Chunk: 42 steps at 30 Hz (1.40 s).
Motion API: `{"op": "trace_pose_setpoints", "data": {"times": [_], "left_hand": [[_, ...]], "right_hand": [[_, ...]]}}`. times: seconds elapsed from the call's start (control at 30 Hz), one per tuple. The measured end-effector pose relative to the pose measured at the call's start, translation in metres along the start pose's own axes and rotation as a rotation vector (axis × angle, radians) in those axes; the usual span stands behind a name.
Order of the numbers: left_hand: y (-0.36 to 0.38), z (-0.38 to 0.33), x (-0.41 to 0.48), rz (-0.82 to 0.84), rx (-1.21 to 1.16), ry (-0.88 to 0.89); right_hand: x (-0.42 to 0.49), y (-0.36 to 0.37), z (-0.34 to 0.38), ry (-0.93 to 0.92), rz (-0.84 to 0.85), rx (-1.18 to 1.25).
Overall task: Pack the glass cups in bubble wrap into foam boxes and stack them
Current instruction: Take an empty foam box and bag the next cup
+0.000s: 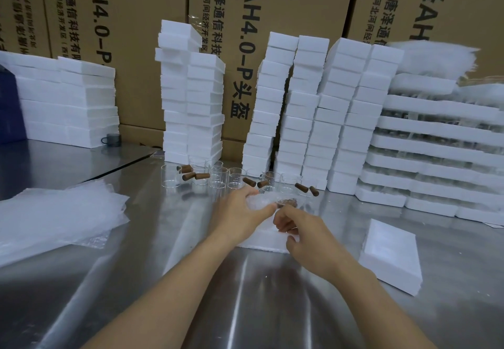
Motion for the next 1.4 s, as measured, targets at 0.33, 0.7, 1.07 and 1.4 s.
{"op": "trace_pose_setpoints", "data": {"times": [0.33, 0.7, 1.07, 1.4], "left_hand": [[0.003, 0.014, 0.002, 0.031, 0.105, -0.037], [0.003, 0.022, 0.002, 0.144, 0.106, 0.013], [0.011, 0.030, 0.002, 0.276, -0.084, -0.002], [0.010, 0.038, 0.007, 0.334, -0.046, -0.027]], "right_hand": [[0.002, 0.002, -0.003, 0.003, -0.002, -0.007], [0.002, 0.002, -0.005, 0.011, -0.006, 0.008], [0.004, -0.003, -0.021, 0.012, -0.145, -0.149], [0.005, 0.000, -0.027, 0.122, -0.075, -0.130]]}}
Point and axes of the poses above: each hand's wrist, its own x-axis towards the middle knuckle, its own y-axis out of the palm, z = x × y, the point moved 3 cm from there along x, towards the middle knuckle, and after that the axes turned 10 degrees about y, right-handed, at the moved point
